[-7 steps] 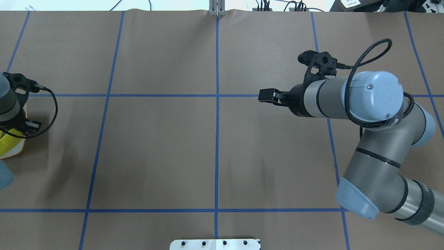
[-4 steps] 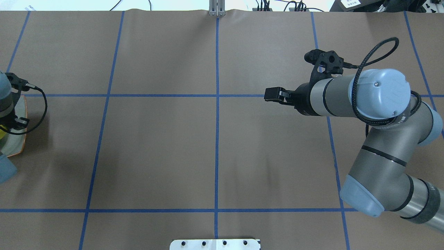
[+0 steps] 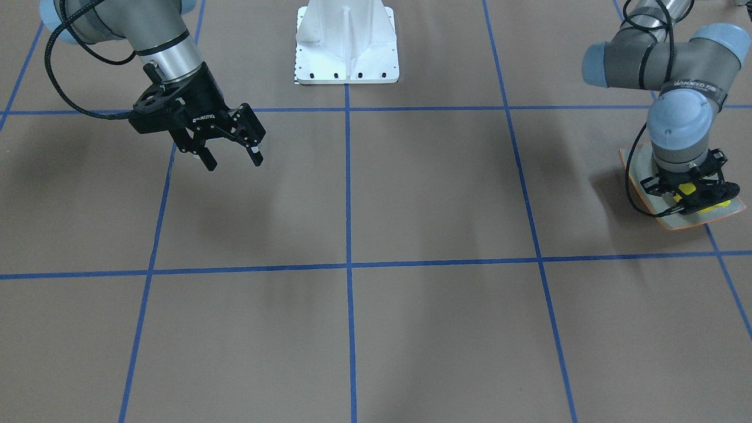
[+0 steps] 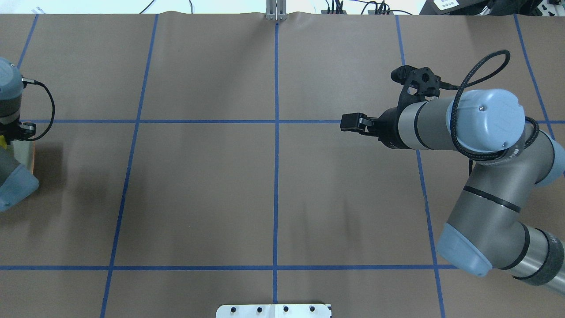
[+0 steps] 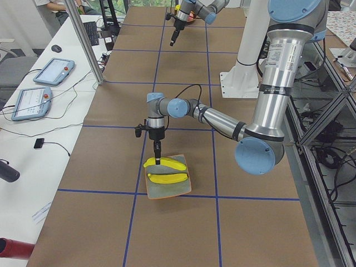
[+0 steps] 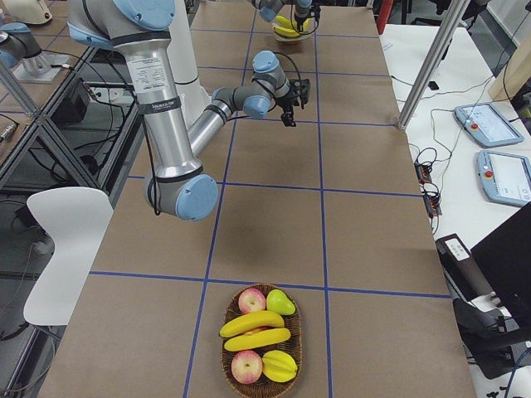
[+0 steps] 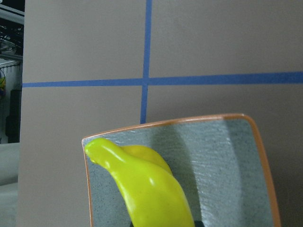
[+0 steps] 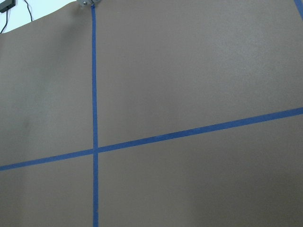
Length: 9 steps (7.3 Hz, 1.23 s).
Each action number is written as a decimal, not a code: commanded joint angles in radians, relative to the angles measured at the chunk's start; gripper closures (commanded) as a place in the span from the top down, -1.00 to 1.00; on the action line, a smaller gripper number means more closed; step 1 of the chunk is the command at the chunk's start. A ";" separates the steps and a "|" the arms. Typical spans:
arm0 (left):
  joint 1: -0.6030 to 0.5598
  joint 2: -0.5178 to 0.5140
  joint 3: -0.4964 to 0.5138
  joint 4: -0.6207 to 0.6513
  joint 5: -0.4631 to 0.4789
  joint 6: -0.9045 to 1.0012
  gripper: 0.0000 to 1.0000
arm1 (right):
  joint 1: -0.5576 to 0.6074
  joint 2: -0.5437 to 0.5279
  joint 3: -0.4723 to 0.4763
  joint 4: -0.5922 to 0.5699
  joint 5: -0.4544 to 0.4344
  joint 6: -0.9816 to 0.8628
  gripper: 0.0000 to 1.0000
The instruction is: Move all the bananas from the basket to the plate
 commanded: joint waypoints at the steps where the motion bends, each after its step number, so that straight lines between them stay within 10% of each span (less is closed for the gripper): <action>1: -0.003 -0.020 0.036 0.026 0.004 -0.079 -1.00 | 0.000 -0.005 0.000 0.000 0.000 0.002 1.00; 5: 0.001 -0.023 0.050 0.023 0.024 -0.126 -0.99 | 0.000 -0.017 -0.002 0.001 0.000 0.000 1.00; 6: 0.001 -0.024 0.050 0.021 0.024 -0.120 -0.23 | 0.000 -0.017 -0.002 0.001 0.000 0.000 1.00; 7: 0.004 -0.023 0.050 0.015 0.024 -0.125 0.99 | 0.000 -0.017 -0.002 0.000 0.000 0.002 1.00; 9: 0.002 -0.018 0.050 -0.029 0.023 -0.114 1.00 | 0.000 -0.020 -0.002 0.001 0.000 0.012 1.00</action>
